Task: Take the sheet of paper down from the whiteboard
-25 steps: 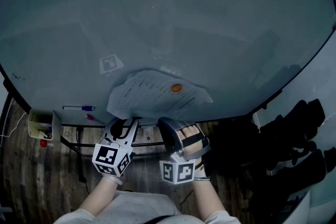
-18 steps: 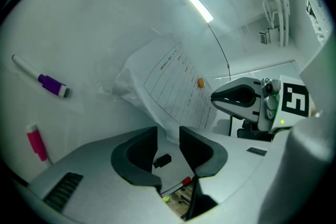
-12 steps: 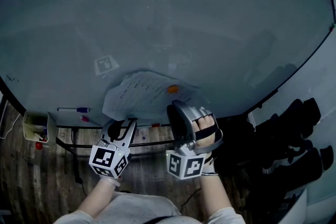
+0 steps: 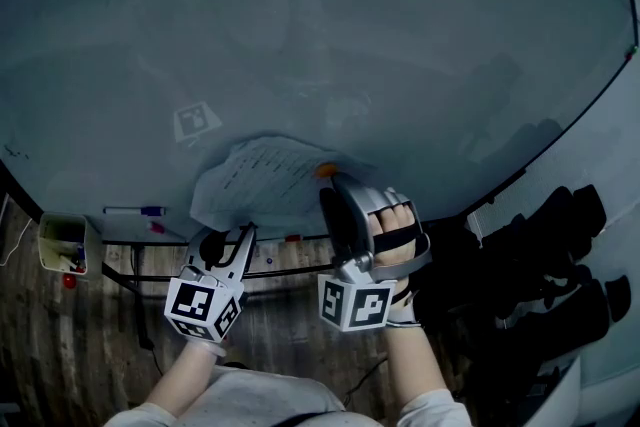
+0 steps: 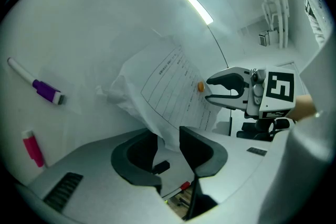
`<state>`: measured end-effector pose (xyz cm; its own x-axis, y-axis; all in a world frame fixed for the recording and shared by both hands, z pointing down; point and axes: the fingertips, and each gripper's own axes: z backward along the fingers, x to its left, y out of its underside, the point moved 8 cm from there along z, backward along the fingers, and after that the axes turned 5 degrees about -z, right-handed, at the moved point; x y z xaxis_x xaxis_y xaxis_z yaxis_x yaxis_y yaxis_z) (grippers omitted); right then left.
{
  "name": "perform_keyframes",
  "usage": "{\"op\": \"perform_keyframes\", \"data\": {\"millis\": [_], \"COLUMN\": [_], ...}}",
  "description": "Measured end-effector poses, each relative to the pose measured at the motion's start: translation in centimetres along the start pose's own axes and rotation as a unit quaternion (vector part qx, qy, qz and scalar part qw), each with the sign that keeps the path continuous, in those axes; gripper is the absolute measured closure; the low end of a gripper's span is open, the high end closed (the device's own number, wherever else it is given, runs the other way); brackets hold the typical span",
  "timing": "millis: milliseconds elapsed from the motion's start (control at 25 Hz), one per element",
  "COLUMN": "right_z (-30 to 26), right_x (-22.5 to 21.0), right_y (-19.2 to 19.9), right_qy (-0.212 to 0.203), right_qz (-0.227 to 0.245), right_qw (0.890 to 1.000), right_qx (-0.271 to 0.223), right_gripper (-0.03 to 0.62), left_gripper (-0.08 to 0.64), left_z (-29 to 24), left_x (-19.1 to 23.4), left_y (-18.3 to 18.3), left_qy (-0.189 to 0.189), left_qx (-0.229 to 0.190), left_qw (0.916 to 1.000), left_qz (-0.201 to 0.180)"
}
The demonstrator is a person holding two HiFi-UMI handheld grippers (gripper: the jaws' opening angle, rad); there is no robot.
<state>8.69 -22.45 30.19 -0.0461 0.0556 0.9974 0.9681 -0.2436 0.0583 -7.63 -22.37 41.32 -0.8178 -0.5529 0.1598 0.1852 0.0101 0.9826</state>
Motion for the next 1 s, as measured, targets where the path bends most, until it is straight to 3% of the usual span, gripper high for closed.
{"op": "perform_keyframes", "data": {"millis": [240, 1000], "right_z": [-0.8, -1.6], "right_x": [-0.6, -1.5], "right_y": [-0.4, -0.1], "right_qy": [-0.008, -0.023], "right_qz": [0.023, 0.035], "right_qw": [1.0, 0.999], "right_qx": [0.003, 0.01], "right_gripper": [0.417, 0.426], "left_gripper": [0.419, 0.442], "left_z": [-0.1, -0.8], "left_x": [0.0, -0.4], "left_y": [-0.3, -0.8], "left_qy": [0.002, 0.016], "left_qx": [-0.002, -0.01], "left_qw": [1.0, 0.9997], "left_qz": [0.006, 0.018]}}
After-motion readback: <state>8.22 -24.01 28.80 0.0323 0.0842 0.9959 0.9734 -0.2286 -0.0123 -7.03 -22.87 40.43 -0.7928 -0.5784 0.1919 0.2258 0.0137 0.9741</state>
